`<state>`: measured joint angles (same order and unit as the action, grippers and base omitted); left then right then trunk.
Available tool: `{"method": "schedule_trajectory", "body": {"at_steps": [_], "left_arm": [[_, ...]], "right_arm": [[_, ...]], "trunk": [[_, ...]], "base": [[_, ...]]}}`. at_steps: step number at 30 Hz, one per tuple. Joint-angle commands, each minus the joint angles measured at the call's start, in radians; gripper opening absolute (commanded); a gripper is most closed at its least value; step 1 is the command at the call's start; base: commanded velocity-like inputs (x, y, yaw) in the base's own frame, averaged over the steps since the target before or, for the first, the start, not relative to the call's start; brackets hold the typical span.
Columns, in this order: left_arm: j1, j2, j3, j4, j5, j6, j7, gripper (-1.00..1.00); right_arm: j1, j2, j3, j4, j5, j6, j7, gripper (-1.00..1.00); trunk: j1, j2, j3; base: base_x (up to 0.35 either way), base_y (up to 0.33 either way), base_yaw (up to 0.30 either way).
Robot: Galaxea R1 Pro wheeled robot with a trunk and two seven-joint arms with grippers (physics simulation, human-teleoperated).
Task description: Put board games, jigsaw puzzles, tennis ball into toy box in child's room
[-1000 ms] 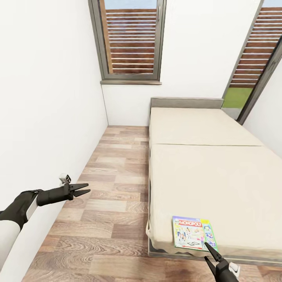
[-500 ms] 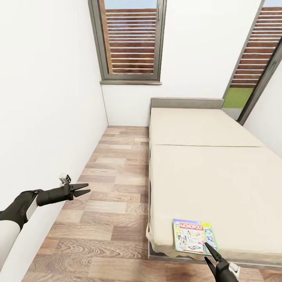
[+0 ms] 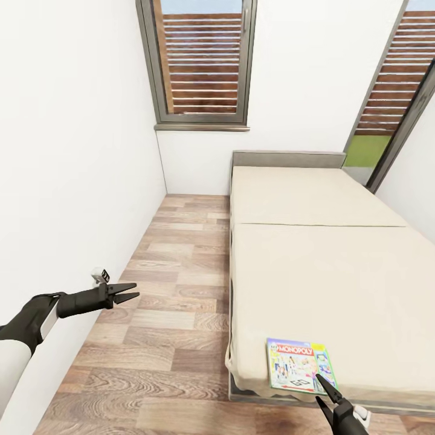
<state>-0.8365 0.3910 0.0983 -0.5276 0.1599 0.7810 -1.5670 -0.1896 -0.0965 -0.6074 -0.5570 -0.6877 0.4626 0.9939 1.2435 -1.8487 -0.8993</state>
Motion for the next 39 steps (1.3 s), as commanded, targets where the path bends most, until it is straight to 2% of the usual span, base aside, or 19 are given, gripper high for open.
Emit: {"method": "schedule_trajectory", "body": {"at_steps": [1, 8, 9, 29, 35, 36, 39], "left_arm": [[0.000, 0.000, 0.000, 0.000, 0.000, 0.011, -0.004, 1.00], [0.000, 0.000, 0.000, 0.000, 0.000, 0.011, -0.004, 1.00], [0.000, 0.000, 0.000, 0.000, 0.000, 0.011, -0.004, 1.00], [0.000, 0.000, 0.000, 0.000, 0.000, 0.011, -0.004, 1.00], [0.000, 0.000, -0.001, 0.000, 0.000, 0.012, -0.004, 1.00], [0.000, -0.001, -0.002, 0.000, -0.001, 0.012, -0.004, 1.00], [0.000, -0.003, -0.003, 0.000, -0.001, 0.012, -0.004, 1.00]], "right_arm": [[-0.001, 0.000, -0.002, 0.000, -0.005, 0.008, 0.002, 1.00], [-0.001, 0.000, -0.002, 0.000, -0.005, 0.008, 0.002, 1.00], [-0.001, 0.000, -0.002, 0.000, -0.005, 0.008, 0.002, -1.00], [-0.001, 0.000, -0.002, 0.001, -0.004, 0.008, 0.002, -1.00], [-0.001, 0.000, -0.002, 0.001, -0.005, 0.009, 0.002, -1.00], [-0.001, 0.001, 0.003, -0.023, -0.002, 0.103, 0.002, -1.00], [0.000, 0.001, 0.009, -0.095, 0.008, 0.171, -0.001, -1.00]], "trunk": [[0.000, 0.000, -0.001], [0.000, 0.000, -0.001], [0.000, 0.000, -0.001], [0.000, 0.000, -0.001], [-0.023, 0.042, 0.018], [-0.027, 0.049, 0.021], [-0.038, 0.070, 0.031]], "base": [[0.040, 0.000, 0.000], [0.013, 0.000, 0.000], [0.003, 0.000, 0.000], [0.000, 0.000, 0.000], [0.000, 0.000, 0.000], [0.000, 0.000, 0.000], [0.000, 0.000, 0.000]]}}
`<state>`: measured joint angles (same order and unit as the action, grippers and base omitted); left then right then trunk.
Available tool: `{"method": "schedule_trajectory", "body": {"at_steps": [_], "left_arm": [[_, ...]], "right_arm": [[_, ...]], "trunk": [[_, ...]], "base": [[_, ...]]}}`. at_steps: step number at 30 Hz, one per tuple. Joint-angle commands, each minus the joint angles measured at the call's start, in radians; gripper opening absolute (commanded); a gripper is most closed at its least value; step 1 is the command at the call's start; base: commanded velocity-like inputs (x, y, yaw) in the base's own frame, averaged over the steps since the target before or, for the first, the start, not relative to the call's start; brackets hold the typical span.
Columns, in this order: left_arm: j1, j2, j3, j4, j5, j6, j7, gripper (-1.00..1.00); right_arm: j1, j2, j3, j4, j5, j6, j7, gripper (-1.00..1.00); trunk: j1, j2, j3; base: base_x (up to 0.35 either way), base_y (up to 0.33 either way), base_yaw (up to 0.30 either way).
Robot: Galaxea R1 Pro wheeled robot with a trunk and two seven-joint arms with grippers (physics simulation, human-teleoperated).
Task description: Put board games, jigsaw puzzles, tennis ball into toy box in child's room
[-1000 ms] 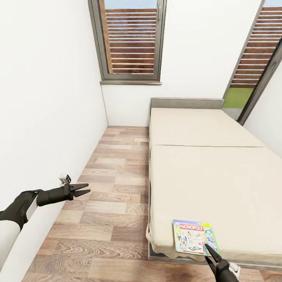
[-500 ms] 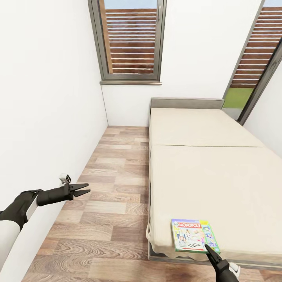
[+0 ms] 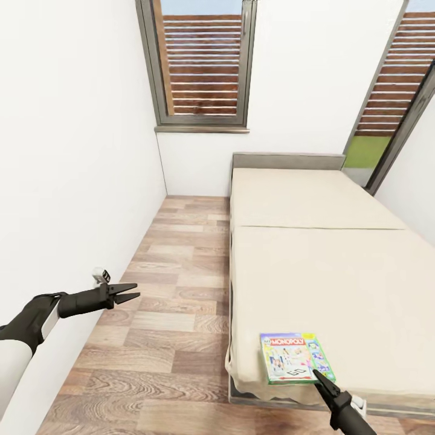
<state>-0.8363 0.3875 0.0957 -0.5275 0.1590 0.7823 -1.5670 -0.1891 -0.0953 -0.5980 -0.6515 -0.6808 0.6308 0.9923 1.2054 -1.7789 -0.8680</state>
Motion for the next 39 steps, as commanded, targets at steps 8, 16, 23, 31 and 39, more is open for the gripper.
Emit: {"method": "schedule_trajectory", "body": {"at_steps": [8, 16, 23, 31, 39], "left_arm": [[0.000, -0.001, 0.003, 0.000, -0.001, 0.010, -0.004, 1.00], [0.000, -0.002, 0.003, 0.000, -0.001, 0.009, -0.004, 1.00], [0.000, -0.001, 0.005, 0.000, -0.002, 0.012, -0.004, 1.00], [-0.001, -0.002, 0.004, 0.000, -0.003, 0.014, -0.004, 1.00], [-0.001, -0.002, 0.004, 0.000, -0.002, 0.011, -0.004, 1.00]], "right_arm": [[0.013, 0.007, 0.112, -0.257, 0.006, 0.097, -0.007, -1.00], [-0.060, 0.023, 0.232, -0.399, -0.008, 0.120, -0.019, -1.00], [-0.071, 0.042, 0.237, -0.499, -0.010, 0.160, -0.016, -1.00], [-0.072, 0.045, 0.239, -0.528, -0.010, 0.200, -0.017, -1.00], [-0.072, 0.046, 0.239, -0.529, -0.007, 0.199, -0.016, -1.00]], "trunk": [[-0.031, 0.056, 0.024], [-0.062, 0.112, 0.049], [-0.088, 0.161, 0.071], [-0.119, 0.217, 0.096], [-0.150, 0.273, 0.121]], "base": [[0.000, 0.000, 0.000], [0.000, 0.000, 0.000], [0.000, 0.000, 0.000], [0.000, 0.000, 0.000], [0.000, 0.000, 0.000]]}}
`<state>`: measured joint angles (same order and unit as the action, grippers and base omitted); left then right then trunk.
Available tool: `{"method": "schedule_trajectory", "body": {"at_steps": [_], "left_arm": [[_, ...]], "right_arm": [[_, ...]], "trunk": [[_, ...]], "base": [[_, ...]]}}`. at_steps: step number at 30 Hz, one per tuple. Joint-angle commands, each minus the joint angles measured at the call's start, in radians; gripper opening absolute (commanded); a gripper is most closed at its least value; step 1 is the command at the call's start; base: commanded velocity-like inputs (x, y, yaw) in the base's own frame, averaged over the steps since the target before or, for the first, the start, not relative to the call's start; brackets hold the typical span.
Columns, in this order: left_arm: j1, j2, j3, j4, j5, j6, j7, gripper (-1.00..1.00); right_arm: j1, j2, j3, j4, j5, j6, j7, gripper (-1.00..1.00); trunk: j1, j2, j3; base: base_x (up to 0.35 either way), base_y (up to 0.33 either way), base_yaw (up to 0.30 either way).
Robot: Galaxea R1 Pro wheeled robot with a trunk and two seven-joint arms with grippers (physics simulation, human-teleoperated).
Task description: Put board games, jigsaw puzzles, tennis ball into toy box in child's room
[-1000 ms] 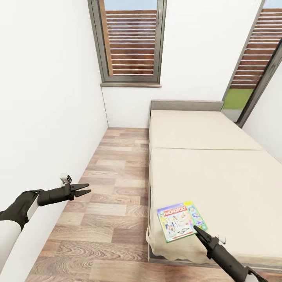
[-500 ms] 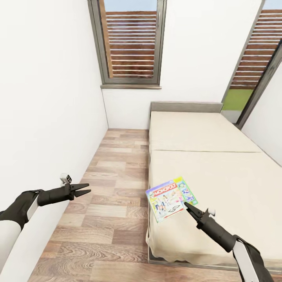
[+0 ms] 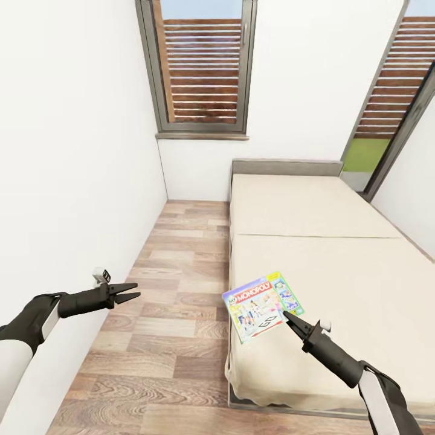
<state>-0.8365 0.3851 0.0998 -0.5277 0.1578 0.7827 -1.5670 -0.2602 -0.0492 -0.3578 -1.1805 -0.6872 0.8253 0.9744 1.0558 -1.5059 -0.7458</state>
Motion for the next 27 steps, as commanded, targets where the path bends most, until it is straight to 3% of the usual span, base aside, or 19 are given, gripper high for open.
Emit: {"method": "schedule_trajectory", "body": {"at_steps": [1, 10, 16, 20, 27], "left_arm": [[0.000, 0.000, 0.000, 0.000, 0.000, 0.011, -0.004, 1.00], [-0.001, 0.001, 0.003, 0.000, 0.000, 0.009, -0.004, 1.00], [0.000, 0.001, 0.002, 0.000, -0.001, 0.009, -0.004, 1.00], [0.000, 0.001, 0.001, 0.000, -0.001, 0.009, -0.004, 1.00], [-0.001, 0.001, 0.001, 0.000, -0.001, 0.009, -0.004, 1.00]], "right_arm": [[-0.001, 0.000, -0.001, 0.000, 0.000, 0.003, 0.001, -1.00], [-0.001, 0.004, 0.001, -0.018, 0.009, 0.000, -0.013, -1.00], [-0.001, 0.010, 0.000, -0.087, 0.010, 0.016, -0.123, -1.00], [-0.001, 0.012, -0.003, -0.109, 0.001, 0.083, -0.225, -1.00], [-0.001, 0.014, -0.003, -0.160, -0.001, 0.130, -0.265, -1.00]], "trunk": [[-0.004, 0.007, 0.002], [-0.039, 0.070, 0.031], [-0.062, 0.112, 0.049], [-0.077, 0.140, 0.062], [-0.104, 0.189, 0.084]], "base": [[0.000, 0.000, 0.000], [0.000, 0.000, 0.000], [0.000, 0.000, 0.000], [0.000, 0.000, 0.000], [0.000, 0.000, 0.000]]}}
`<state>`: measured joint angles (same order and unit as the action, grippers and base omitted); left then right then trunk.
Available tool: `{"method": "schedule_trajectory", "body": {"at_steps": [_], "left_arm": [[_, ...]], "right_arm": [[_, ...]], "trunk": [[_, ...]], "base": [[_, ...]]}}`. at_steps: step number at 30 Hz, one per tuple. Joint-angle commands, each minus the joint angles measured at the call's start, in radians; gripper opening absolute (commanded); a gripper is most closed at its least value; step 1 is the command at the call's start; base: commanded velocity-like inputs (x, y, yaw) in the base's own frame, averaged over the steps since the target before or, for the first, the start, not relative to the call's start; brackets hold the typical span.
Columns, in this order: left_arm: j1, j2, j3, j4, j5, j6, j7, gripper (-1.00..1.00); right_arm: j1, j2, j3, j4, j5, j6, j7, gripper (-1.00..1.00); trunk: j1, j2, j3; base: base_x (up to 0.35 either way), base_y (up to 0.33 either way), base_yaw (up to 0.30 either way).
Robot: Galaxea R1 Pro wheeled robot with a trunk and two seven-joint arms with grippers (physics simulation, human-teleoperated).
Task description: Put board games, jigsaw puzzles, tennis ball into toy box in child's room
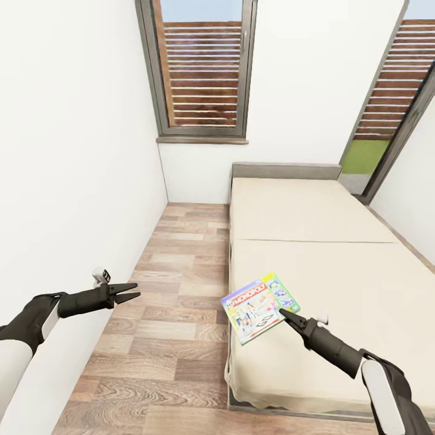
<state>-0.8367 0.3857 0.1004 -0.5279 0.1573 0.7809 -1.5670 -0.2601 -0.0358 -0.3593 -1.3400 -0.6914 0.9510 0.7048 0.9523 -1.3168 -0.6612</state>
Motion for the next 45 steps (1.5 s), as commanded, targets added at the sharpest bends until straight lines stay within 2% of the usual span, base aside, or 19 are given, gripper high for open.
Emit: {"method": "schedule_trajectory", "body": {"at_steps": [1, 20, 23, 28, 45], "left_arm": [[0.000, 0.000, 0.000, 0.000, -0.001, 0.011, -0.004, 1.00], [-0.001, -0.001, -0.002, 0.000, 0.001, 0.011, -0.004, 1.00], [0.000, -0.001, -0.002, 0.000, 0.001, 0.011, -0.004, 1.00], [0.000, -0.001, -0.002, 0.000, 0.001, 0.011, -0.004, 1.00], [0.000, 0.000, -0.001, -0.001, 0.001, 0.011, -0.004, 1.00]], "right_arm": [[-0.001, 0.000, -0.002, -0.005, 0.003, 0.006, 0.003, -1.00], [-0.001, 0.000, -0.001, -0.009, 0.001, 0.007, 0.006, -1.00], [-0.001, 0.000, -0.001, -0.008, 0.000, 0.008, 0.009, -1.00], [-0.001, 0.000, -0.002, -0.008, 0.000, 0.007, 0.012, -1.00], [0.001, 0.000, -0.002, -0.011, 0.001, 0.004, 0.015, -1.00]], "trunk": [[-0.004, 0.007, 0.002], [-0.077, 0.140, 0.062], [-0.077, 0.140, 0.062], [-0.077, 0.140, 0.062], [-0.142, 0.259, 0.120]], "base": [[0.000, 0.000, 0.000], [0.000, 0.000, 0.000], [0.000, 0.000, -0.061], [0.000, 0.000, -0.227], [0.000, 0.000, -0.279]]}}
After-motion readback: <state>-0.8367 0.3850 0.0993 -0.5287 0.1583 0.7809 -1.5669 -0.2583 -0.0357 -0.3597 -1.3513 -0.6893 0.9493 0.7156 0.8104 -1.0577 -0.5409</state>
